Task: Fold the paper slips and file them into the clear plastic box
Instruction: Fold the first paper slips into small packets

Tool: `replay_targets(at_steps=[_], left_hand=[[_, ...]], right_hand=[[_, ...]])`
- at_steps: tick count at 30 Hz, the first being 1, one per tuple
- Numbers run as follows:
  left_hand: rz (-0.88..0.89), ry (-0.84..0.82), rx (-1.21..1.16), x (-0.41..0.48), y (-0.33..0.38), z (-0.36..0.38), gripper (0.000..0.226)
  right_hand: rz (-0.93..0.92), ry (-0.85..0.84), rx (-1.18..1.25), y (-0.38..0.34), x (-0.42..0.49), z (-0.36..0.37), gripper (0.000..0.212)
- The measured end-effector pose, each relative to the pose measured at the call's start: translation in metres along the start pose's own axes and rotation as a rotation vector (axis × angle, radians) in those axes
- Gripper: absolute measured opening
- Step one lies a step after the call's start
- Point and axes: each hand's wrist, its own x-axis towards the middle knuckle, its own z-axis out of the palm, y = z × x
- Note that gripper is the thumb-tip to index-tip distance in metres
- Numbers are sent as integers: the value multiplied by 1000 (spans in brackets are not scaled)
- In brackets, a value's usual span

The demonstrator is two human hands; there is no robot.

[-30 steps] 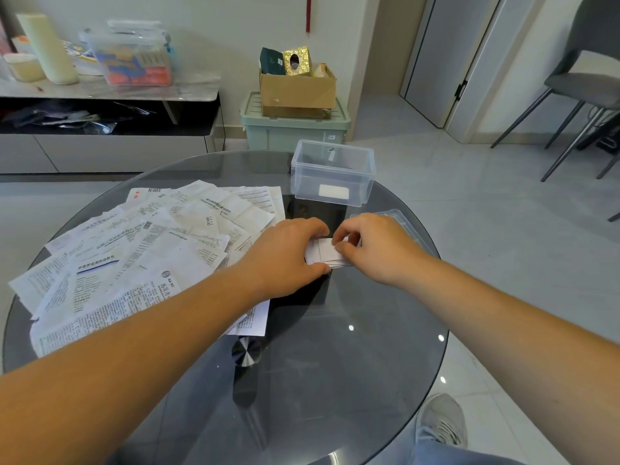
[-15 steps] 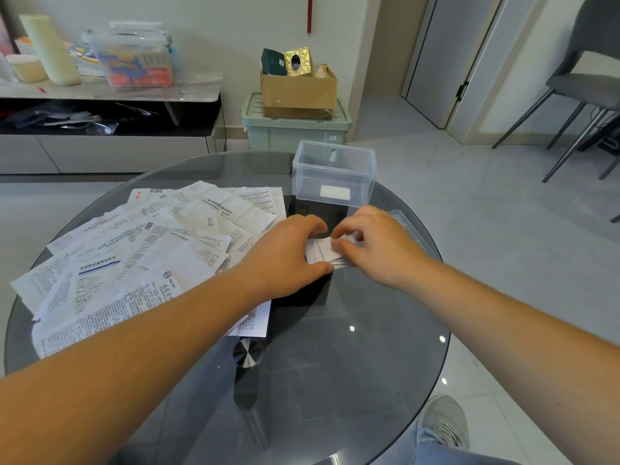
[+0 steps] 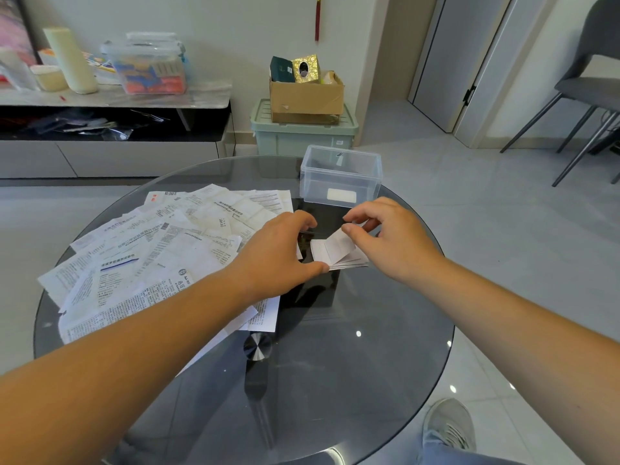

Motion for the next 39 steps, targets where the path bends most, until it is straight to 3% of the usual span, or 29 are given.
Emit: replay_targets(at_steps=[5,10,14,17,20,29,33,39], left_hand=[[-18,27,-5,-10,2,-15,58],[-113,94,40,-40,-11,-48,20],[-232,42,89,-77,-33,-79,8],[-258,-61,188,-100,-44,-98,11],[-263,-175,273,-111,-51,-108,30],[-239,-211,443,-123,-52,-103,78],[-249,-192,458,-120,-53,-96,80],[-265,-175,328,-116,-58,-94,64]], right_hand=[[-11,15,-13,-5,-2,-2,12],[-99,59,-21,-25,-8,-3,9],[-216,-40,2,-54,-23,4,6],[-259,-193,20,-80,-39,13,5],[-283,-309,41,-99,-55,27,7],[-243,-469,-42,-102,-82,51,13],[-217,-471,-34,-98,-78,50,12],[-195,-452,3,-91,-68,49,10]])
